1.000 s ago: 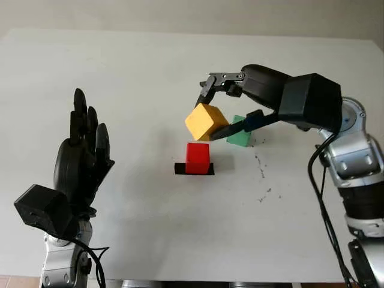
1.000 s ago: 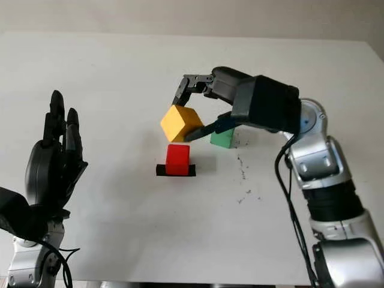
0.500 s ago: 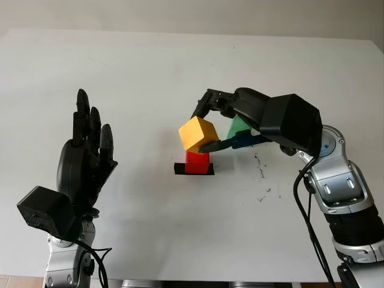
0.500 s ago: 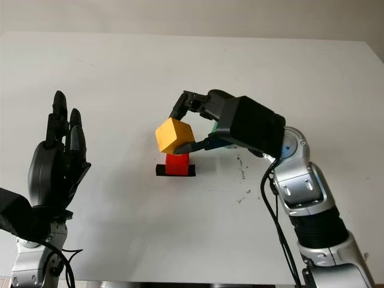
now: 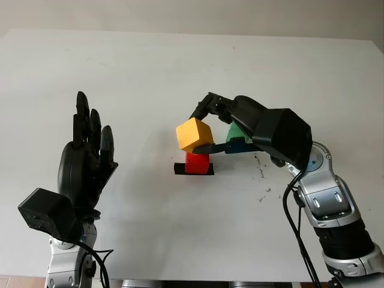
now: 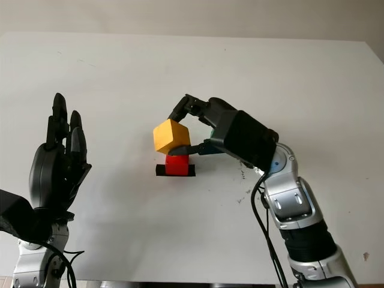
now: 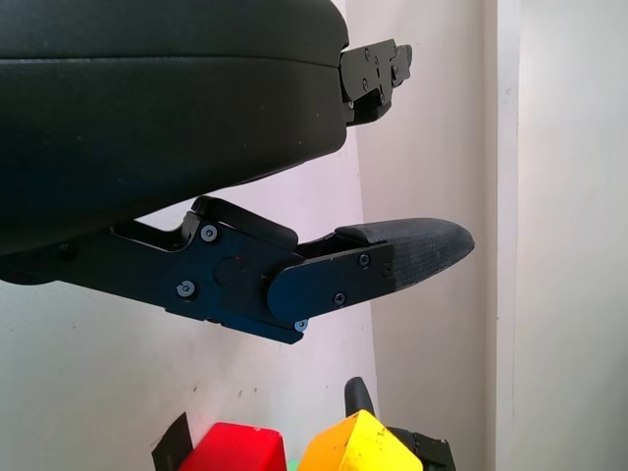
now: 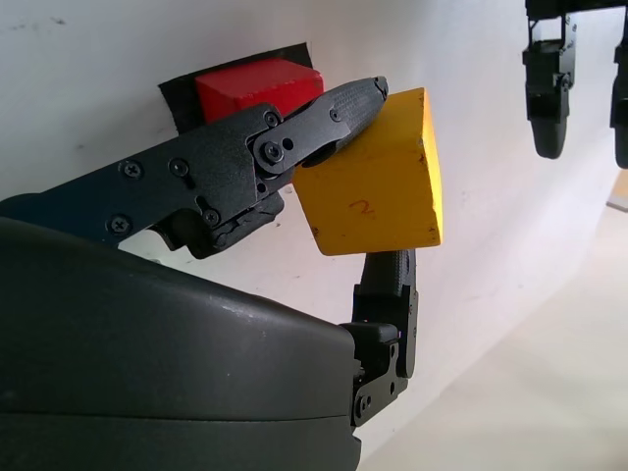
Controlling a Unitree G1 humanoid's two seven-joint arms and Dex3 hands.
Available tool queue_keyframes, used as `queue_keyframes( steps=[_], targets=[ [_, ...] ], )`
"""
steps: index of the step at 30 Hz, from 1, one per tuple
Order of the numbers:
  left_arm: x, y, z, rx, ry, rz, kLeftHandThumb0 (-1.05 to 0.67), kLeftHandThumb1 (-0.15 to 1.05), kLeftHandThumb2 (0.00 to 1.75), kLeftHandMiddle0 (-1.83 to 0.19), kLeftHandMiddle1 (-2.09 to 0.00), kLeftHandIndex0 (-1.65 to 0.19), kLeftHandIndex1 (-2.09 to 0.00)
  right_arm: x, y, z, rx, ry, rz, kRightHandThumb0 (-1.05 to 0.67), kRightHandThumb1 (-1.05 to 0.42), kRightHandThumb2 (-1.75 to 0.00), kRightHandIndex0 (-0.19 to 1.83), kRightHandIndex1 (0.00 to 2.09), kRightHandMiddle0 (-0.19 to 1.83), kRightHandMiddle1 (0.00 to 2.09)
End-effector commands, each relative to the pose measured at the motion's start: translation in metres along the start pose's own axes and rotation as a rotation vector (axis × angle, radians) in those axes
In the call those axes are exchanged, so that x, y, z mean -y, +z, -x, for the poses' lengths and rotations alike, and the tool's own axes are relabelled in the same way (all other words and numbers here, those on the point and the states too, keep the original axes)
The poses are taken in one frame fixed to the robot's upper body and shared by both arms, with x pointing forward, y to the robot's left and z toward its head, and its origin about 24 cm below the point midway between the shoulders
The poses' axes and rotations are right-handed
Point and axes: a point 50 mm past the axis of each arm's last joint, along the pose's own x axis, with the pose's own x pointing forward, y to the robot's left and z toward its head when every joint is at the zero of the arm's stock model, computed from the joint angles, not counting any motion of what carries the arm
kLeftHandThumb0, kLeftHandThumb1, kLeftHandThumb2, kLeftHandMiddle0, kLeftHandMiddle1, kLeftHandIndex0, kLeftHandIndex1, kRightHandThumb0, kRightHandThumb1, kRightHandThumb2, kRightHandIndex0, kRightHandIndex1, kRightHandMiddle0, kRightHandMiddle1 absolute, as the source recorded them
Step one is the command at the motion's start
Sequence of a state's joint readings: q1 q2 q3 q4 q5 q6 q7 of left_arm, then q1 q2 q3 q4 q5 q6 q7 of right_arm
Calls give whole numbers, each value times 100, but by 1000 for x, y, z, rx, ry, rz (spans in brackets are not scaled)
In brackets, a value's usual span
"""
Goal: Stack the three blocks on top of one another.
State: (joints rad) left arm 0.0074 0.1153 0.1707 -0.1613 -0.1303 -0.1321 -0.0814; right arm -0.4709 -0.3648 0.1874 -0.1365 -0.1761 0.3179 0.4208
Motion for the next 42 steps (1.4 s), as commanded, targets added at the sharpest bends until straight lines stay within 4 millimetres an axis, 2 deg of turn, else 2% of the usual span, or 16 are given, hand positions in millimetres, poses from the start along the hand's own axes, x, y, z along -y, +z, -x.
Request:
queue_keyframes(
  steps=[1, 12, 24, 42],
  targets=[
    [1, 0, 3, -2, -5, -4, -61, 105, 63, 18, -5, 19, 0, -2, -5, 0, -3, -23, -29, -42, -97, -5, 19, 5, 28, 154],
    [-1, 0, 5, -9, -14, 1, -60, 105, 64, 19, -5, 19, 0, -16, -20, -3, 13, -15, -80, -43, -98, -6, 19, 5, 27, 154],
    [-2, -1, 6, -14, -26, -6, -60, 105, 63, 18, -5, 19, 0, -15, -29, 7, 2, -32, -5, -44, -98, -6, 18, 5, 27, 149],
    [-3, 0, 5, -12, -33, -12, -62, 105, 61, 19, -5, 19, 0, -10, -24, 16, 46, -75, 63, -40, -98, -5, 20, 6, 26, 151]
  ],
)
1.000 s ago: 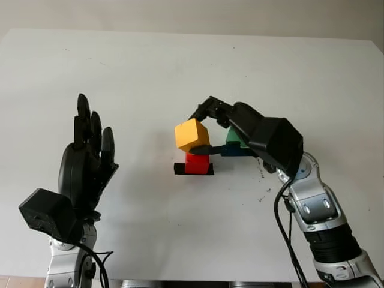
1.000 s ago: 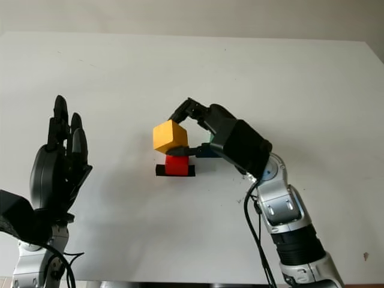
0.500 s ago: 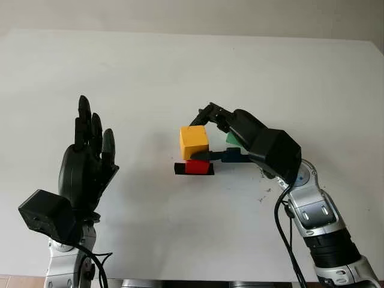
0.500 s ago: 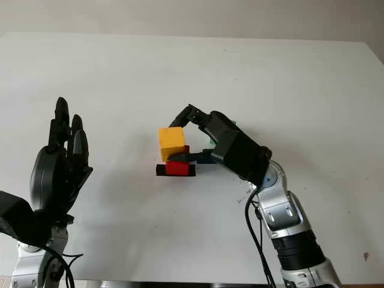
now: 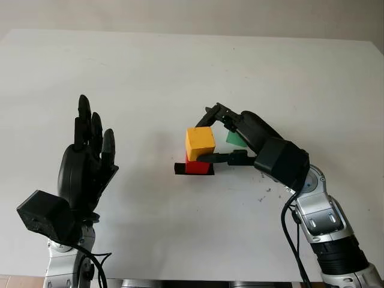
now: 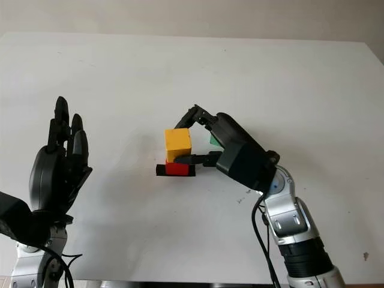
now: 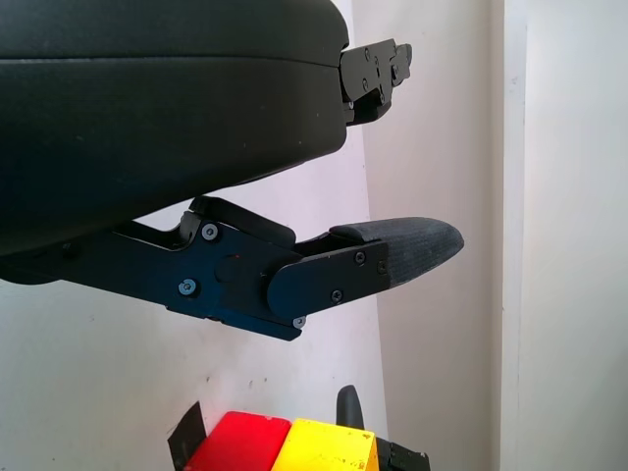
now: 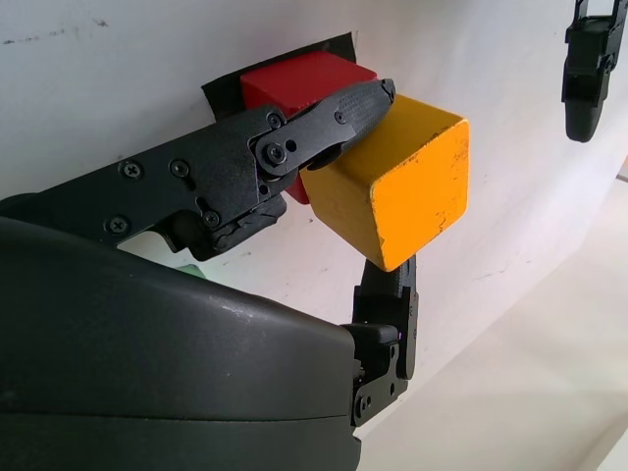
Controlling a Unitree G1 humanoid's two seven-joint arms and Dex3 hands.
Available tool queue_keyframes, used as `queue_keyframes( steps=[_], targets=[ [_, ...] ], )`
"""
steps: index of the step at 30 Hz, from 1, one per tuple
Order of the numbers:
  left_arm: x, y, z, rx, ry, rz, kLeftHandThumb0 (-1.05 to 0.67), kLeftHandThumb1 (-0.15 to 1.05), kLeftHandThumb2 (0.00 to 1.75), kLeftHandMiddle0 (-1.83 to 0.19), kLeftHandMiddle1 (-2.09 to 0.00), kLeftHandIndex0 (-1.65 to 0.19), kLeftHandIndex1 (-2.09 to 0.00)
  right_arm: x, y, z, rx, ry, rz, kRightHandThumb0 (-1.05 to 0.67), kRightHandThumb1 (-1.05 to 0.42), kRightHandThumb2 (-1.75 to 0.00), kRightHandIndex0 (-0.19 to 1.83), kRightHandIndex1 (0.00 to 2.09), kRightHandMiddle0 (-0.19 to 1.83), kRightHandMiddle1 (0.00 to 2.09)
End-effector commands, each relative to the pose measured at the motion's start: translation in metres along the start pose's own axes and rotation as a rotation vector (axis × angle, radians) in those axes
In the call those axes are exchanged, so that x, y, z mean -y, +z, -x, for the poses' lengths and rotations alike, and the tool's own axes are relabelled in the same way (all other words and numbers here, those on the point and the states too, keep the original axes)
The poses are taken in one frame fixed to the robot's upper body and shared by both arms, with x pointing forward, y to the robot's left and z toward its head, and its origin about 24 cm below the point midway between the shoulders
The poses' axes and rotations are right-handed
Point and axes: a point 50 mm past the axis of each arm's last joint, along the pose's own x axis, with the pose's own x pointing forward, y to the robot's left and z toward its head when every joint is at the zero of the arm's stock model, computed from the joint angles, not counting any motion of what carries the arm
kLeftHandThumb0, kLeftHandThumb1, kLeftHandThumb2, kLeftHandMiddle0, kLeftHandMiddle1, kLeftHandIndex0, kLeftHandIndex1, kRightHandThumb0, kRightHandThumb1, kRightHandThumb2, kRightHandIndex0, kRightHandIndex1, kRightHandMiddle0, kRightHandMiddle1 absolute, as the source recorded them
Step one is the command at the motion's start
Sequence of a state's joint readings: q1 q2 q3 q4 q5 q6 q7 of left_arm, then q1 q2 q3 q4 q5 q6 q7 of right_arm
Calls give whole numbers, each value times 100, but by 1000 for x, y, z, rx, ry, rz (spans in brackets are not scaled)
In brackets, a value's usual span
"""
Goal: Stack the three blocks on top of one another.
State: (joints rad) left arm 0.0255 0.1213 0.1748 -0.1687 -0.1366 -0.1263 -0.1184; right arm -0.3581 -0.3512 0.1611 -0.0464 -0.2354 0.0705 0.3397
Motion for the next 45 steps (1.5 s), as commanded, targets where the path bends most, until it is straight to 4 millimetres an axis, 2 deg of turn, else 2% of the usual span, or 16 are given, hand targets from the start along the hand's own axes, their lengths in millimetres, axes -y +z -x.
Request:
queue_keyframes(
  steps=[1, 9, 12, 17, 19, 21, 24, 31, 34, 40, 45],
  targets=[
    [-1, 1, 2, 3, -3, -6, -62, 105, 62, 19, -5, 19, 0, 2, 3, 3, 14, -8, 16, -40, -98, -5, 20, 6, 26, 151],
    [-1, 1, 3, -6, 7, -6, -62, 105, 61, 18, -5, 19, 0, 1, 3, 2, 7, 23, 6, -42, -99, -6, 18, 5, 22, 147],
    [-1, 1, 3, -6, 7, -8, -61, 105, 61, 18, -5, 19, 0, 0, 3, 2, -7, 67, 3, -48, -98, -5, 8, 3, 9, 113],
    [-1, 1, 3, -5, 9, -6, -61, 105, 61, 18, -5, 19, 0, 0, 5, 3, -1, 116, 28, -59, -92, -5, -6, 3, 6, 47],
    [-1, 0, 3, -4, 10, -16, -61, 105, 61, 18, -5, 19, 0, 1, 6, 3, 12, 160, 52, -64, -91, -5, -15, 1, -1, 30],
    [-1, 0, 3, -3, 11, -20, -61, 105, 60, 17, -6, 19, -1, 2, 9, 4, 26, 196, 89, -69, -89, -5, -18, 0, -14, 17],
    [-1, 0, 3, 1, 16, -10, -60, 105, 59, 17, -6, 19, -1, 4, 14, 6, 30, 220, 127, -75, -85, -4, -19, 0, -19, 3],
    [-1, 1, 4, -6, 17, -13, -61, 105, 58, 18, -5, 19, -1, 18, 26, 14, 77, 165, 156, -77, -84, -5, -19, 0, -19, 0],
    [-1, 1, 4, -2, 7, -19, -61, 105, 59, 18, -5, 19, 0, 30, 34, 16, 103, 118, 186, -83, -88, -6, -19, 0, -19, 0],
    [-2, 0, 3, -1, 11, -13, -63, 105, 60, 17, -5, 19, 0, 102, 58, 13, 171, -90, 270, -77, -85, -5, -19, 0, -13, 4],
    [-2, 1, 4, -3, 12, -13, -65, 105, 60, 16, -6, 19, -2, 148, 60, 12, 141, -150, 433, -75, -81, -4, -19, 0, 10, 16]
  ],
)
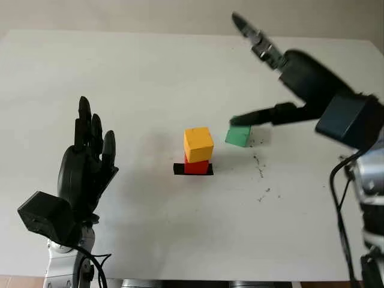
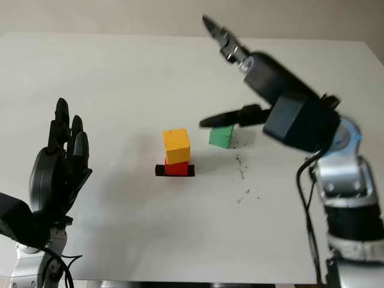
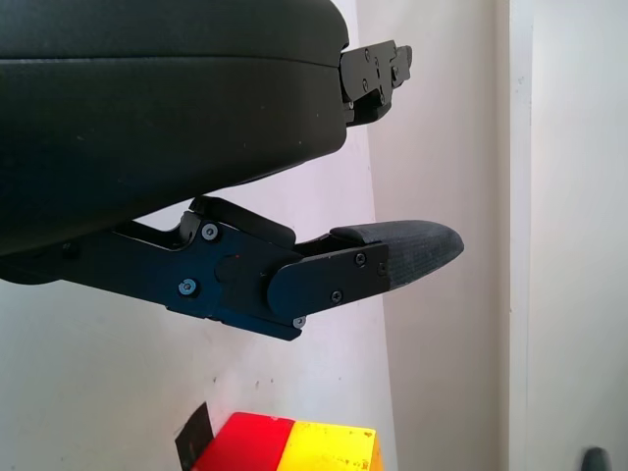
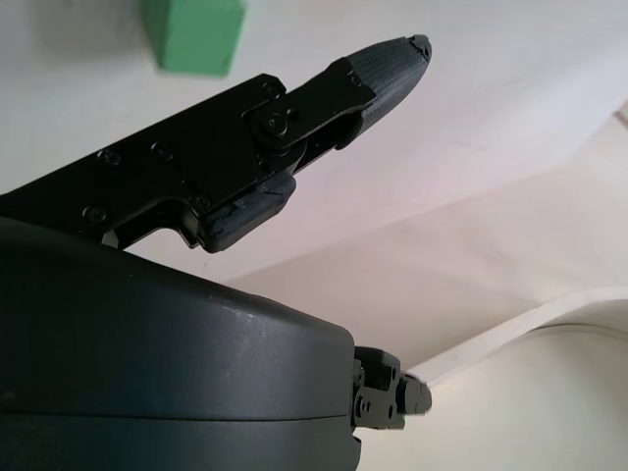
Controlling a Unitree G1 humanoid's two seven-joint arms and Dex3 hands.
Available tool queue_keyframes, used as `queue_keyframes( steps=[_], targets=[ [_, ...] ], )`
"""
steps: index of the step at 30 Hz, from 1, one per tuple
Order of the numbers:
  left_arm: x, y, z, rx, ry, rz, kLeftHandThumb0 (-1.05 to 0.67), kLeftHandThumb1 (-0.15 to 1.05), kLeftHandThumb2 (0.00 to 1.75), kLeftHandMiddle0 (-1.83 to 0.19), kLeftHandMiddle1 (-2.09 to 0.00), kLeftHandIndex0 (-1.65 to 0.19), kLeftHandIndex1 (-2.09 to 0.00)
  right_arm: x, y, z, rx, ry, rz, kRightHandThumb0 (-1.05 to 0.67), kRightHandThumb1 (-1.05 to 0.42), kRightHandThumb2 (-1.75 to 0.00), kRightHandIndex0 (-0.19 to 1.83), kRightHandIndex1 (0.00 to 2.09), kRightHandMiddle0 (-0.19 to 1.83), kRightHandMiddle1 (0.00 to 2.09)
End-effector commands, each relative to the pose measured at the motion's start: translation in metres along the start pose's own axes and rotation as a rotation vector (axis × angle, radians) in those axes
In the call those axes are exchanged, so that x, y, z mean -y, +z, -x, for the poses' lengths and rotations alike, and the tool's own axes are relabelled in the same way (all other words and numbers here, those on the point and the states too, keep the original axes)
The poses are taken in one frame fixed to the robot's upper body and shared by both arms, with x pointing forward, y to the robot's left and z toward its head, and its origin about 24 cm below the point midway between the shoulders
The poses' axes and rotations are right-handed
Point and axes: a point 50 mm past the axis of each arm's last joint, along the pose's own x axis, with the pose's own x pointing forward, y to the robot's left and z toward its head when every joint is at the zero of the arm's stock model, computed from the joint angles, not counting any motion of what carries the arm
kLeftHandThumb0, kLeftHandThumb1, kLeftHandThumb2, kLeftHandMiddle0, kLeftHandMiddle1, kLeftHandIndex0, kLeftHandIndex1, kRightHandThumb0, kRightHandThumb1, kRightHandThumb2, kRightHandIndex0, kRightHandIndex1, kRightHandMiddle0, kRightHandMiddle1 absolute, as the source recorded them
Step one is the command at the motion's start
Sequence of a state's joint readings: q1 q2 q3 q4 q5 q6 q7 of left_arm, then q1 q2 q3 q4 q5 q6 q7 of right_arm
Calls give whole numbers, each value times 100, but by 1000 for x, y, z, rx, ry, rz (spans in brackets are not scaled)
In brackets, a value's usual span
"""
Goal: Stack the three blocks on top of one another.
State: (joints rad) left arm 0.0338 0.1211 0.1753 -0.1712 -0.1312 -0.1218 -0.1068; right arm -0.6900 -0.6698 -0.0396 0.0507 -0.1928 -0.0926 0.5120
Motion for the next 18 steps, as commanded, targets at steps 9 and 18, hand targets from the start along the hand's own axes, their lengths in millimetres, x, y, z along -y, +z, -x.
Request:
queue_keyframes(
  steps=[9, 18],
  targets=[
    [1, 0, 0, 12, -16, 3, -62, 105, 65, 18, -5, 19, 0, 3, -29, -14, -103, 260, 534, -60, -80, -6, -9, 7, 24, 21],
    [3, 0, -3, 14, -24, -5, -62, 105, 65, 19, -5, 19, 0, -34, -35, -14, -15, 550, 747, -43, -83, -6, 1, 8, 30, 15]
  ],
)
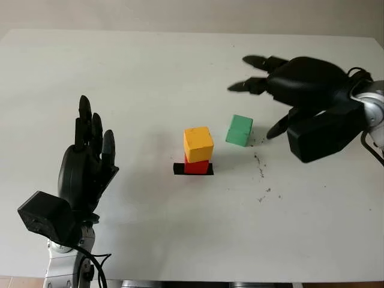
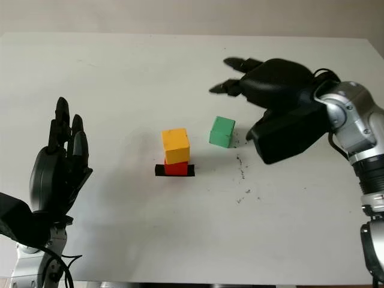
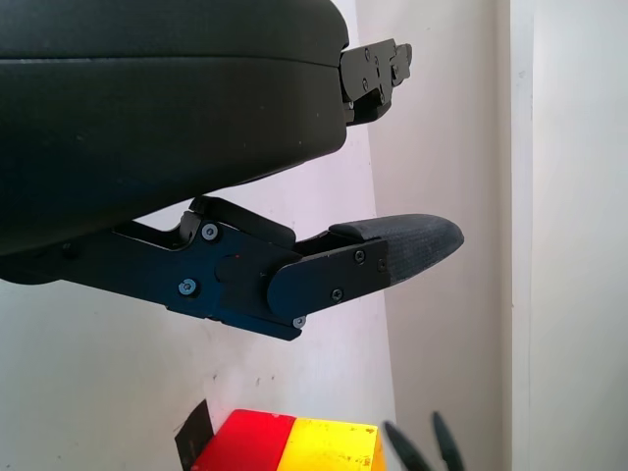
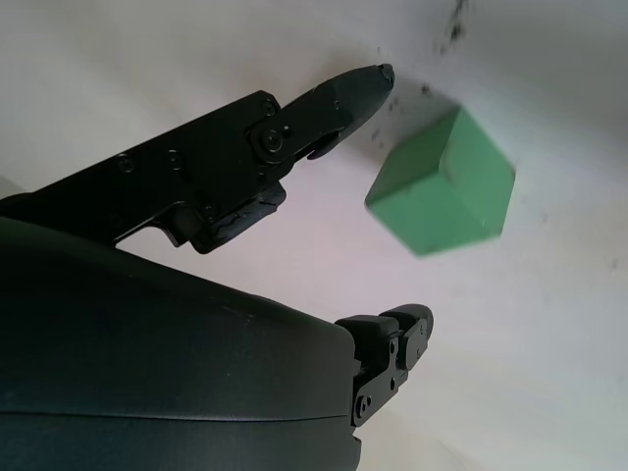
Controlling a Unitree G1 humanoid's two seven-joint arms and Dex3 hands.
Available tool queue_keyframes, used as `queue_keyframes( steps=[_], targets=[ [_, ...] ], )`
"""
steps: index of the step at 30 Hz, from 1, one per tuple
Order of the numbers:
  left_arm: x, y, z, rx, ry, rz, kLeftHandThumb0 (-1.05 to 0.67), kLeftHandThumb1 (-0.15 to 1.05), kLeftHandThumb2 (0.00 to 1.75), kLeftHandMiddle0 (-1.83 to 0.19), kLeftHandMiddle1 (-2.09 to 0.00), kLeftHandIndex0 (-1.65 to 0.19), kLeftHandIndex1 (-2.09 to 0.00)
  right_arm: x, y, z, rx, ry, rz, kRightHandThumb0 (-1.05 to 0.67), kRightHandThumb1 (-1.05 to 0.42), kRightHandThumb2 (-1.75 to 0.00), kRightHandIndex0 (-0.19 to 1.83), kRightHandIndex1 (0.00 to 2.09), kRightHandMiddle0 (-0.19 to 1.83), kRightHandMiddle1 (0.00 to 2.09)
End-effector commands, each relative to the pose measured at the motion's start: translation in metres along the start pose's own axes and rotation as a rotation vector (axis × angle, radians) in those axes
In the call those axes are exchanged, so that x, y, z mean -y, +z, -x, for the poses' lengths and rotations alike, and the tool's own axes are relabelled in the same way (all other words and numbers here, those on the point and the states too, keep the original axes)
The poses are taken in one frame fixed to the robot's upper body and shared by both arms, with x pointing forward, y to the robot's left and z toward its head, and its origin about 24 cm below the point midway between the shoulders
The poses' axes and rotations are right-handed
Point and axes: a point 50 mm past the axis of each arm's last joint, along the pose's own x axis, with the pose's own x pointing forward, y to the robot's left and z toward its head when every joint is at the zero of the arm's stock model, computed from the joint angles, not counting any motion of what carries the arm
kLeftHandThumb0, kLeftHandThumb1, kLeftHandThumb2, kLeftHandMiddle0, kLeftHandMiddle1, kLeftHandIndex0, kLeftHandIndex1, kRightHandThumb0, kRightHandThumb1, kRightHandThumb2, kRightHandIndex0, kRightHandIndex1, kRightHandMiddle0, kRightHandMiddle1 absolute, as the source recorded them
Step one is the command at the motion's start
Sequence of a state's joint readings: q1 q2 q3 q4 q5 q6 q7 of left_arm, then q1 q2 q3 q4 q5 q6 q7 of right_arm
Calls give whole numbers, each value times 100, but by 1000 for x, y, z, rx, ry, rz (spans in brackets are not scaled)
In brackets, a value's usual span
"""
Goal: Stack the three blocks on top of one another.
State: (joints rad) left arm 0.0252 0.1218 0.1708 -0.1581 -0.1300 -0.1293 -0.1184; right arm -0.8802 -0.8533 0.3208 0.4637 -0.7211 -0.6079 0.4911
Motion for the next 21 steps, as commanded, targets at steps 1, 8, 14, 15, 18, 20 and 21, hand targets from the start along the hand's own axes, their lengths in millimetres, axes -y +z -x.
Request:
queue_keyframes(
  steps=[1, 8, 14, 15, 18, 20, 21],
  targets=[
    [1, 1, -1, 12, -11, -1, -62, 105, 65, 19, -5, 19, 0, 0, -2, 1, 8, 16, 39, -43, -82, -6, 1, 8, 31, 15],
    [2, 0, -1, 5, -15, 3, -62, 105, 66, 19, -3, 19, 0, -19, 3, -8, 94, 12, 94, -42, -82, -5, 1, 6, 37, 14],
    [1, -1, 0, 4, -11, -4, -61, 105, 67, 19, -2, 19, 0, -26, 5, -12, 134, -35, 117, -41, -86, -6, 1, 6, 39, 13],
    [1, -1, 0, 4, -14, -5, -61, 105, 67, 19, -1, 19, 0, -27, 6, -13, 139, -45, 123, -41, -87, -7, 2, 6, 40, 13],
    [1, -1, 1, -2, -15, -9, -61, 105, 66, 19, -1, 19, 0, -28, 6, -13, 155, -98, 120, -36, -92, -8, 5, 7, 44, 14],
    [1, -1, 1, -2, -17, -15, -60, 105, 66, 19, 0, 19, 0, -27, 5, -14, 160, -117, 123, -36, -94, -8, 5, 7, 43, 13],
    [2, -1, 2, -4, -18, -16, -60, 105, 67, 19, 0, 19, 0, -27, 6, -14, 163, -133, 121, -36, -95, -8, 5, 7, 43, 13]
  ],
)
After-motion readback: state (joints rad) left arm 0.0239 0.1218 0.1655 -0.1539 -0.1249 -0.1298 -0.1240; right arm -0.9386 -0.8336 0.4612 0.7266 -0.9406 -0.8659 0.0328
